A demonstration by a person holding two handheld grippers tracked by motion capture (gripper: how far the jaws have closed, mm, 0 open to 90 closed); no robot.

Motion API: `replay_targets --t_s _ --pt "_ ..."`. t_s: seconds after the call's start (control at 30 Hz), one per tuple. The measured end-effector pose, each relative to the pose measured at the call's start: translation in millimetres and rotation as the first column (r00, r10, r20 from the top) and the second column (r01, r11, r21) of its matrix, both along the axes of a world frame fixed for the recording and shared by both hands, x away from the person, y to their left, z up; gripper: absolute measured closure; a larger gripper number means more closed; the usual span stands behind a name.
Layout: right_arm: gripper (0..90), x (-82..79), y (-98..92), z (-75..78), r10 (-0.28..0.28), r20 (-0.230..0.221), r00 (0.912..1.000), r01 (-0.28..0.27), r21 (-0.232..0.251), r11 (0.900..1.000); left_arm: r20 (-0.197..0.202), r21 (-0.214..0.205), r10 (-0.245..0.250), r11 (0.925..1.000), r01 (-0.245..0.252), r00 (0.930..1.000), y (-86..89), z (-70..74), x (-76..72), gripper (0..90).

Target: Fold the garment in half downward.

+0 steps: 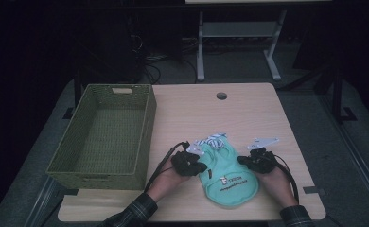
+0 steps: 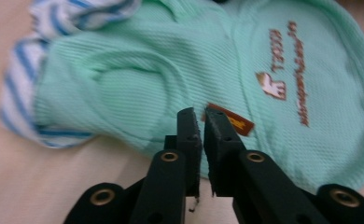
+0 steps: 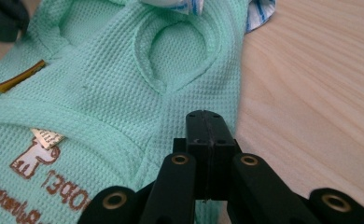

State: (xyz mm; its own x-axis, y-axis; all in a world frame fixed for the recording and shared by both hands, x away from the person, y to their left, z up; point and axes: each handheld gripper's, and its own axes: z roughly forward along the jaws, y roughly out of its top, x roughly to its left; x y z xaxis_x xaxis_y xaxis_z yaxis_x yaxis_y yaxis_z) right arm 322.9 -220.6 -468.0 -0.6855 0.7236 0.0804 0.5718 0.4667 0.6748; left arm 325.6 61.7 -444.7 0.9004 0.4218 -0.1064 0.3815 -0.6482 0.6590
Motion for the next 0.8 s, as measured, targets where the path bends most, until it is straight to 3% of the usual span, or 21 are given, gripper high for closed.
replay_targets --t_s 0.2,0.43,0.67,0.8 --pt "90.0 0.2 -0.4 -0.2 0.001 0.000 1.0000 -0.001 0.002 1.0000 0.021 -0.014 0.049 0.9987 -0.048 0.9986 6.8 6.2 14.5 67.3" --pt "90.0 -0.3 -0.1 -0.3 -0.003 -0.001 1.0000 0.003 0.005 1.0000 0.017 -0.032 0.103 0.9943 -0.102 0.9946 11.8 7.9 31.2 51.8" --pt "90.0 -0.4 -0.3 -0.7 -0.003 -0.001 1.0000 0.003 0.010 0.9999 0.064 -0.010 0.145 0.9894 -0.145 0.9873 14.9 8.5 48.2 46.7" --pt "90.0 -0.2 -0.4 -0.7 -0.001 0.000 1.0000 0.001 0.010 0.9999 0.055 -0.007 0.162 0.9867 -0.162 0.9852 11.9 2.1 58.4 45.5"
